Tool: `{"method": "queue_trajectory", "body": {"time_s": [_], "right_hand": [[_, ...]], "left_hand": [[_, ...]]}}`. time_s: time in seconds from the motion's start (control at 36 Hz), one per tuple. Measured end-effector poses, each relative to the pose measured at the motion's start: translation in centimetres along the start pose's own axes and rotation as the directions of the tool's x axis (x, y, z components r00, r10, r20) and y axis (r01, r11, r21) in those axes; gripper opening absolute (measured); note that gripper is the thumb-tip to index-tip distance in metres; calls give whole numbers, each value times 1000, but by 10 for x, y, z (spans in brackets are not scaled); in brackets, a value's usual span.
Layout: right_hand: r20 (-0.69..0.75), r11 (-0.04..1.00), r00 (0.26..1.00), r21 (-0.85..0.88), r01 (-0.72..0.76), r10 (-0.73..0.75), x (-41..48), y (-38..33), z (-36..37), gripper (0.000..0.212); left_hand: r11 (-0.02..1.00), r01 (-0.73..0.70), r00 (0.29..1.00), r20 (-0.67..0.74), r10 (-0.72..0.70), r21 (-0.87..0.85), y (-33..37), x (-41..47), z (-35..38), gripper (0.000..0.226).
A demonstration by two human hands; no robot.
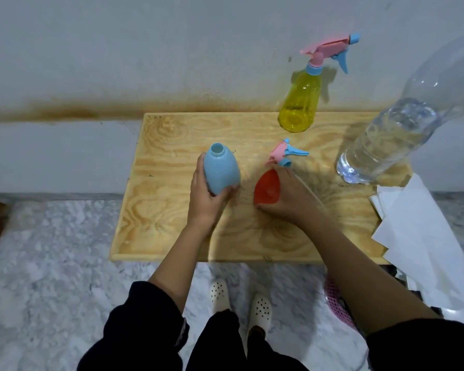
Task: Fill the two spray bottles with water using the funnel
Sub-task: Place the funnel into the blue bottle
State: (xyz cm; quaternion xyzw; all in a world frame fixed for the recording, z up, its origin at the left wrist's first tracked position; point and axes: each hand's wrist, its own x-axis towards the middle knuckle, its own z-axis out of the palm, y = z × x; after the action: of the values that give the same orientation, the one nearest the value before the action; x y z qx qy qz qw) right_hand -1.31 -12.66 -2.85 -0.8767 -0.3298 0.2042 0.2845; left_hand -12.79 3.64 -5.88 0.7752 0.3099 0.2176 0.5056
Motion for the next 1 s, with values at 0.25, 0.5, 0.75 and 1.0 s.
{"method": "queue_trajectory", "body": {"time_s": [0.25, 0.5, 0.75, 1.0], "right_hand": [[-361, 841, 932, 512, 177, 23, 6, -72, -39, 98], [-373, 702, 928, 657, 275, -14, 15, -131, -35, 89], [-302, 787, 953, 586, 191, -6, 12, -128, -7, 98], [-266, 852, 964, 500, 156, -20, 16, -125, -5, 92]], "left_hand": [[996, 29, 998, 61, -24, -85, 0, 3, -4, 98], [996, -51, 993, 105, 59, -79, 1, 10, -11, 87], [986, -165, 973, 160, 168, -32, -7, 14, -16, 85], [974, -209, 973, 119, 198, 89, -9, 10, -16, 94]]}}
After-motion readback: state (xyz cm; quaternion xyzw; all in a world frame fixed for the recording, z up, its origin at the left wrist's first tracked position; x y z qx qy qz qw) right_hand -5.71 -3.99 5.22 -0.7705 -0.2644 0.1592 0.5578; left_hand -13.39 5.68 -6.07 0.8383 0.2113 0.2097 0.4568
